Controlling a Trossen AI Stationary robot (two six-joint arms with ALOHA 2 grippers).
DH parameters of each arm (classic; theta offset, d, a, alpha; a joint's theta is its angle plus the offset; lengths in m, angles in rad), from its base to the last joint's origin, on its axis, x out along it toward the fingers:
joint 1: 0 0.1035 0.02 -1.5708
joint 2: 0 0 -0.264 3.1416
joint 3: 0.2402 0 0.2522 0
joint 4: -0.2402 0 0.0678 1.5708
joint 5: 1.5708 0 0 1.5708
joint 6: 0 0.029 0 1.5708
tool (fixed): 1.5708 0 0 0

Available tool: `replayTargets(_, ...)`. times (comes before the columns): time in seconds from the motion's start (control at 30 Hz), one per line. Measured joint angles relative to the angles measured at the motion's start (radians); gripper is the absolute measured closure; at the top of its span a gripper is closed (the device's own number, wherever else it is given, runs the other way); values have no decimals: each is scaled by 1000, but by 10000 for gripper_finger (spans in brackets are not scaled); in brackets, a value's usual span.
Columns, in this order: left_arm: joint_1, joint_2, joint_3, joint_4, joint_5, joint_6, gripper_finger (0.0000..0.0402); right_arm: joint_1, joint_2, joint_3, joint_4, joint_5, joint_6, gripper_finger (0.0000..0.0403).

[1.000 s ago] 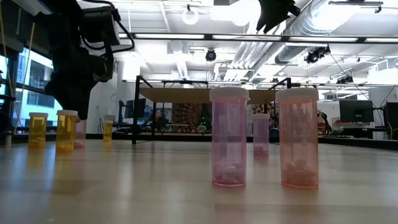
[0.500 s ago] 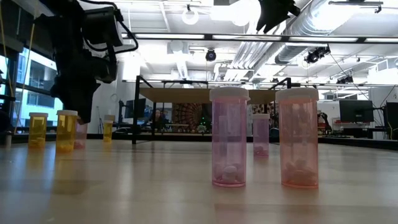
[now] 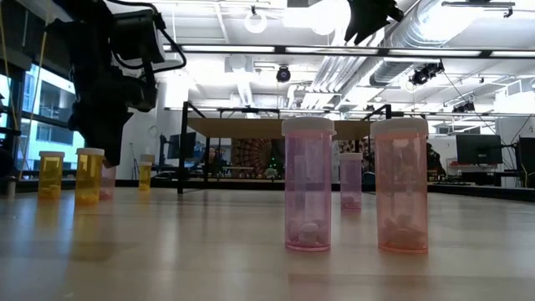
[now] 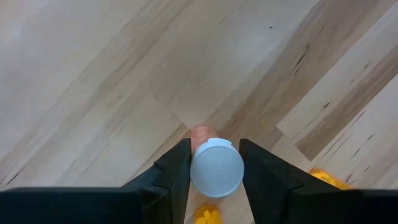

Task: Pick and place medicine bottles onto shelf by color
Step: Put the top red pill bottle on the shelf

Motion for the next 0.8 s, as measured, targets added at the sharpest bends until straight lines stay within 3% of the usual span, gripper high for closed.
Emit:
replayTargets(0.27, 0, 0, 12, -1, 1, 39, 284, 0, 0, 0, 0, 0, 1, 229)
replayTargets(0.8, 1, 0, 224, -34, 31, 186, 284, 0, 0, 0, 0, -60, 20, 229)
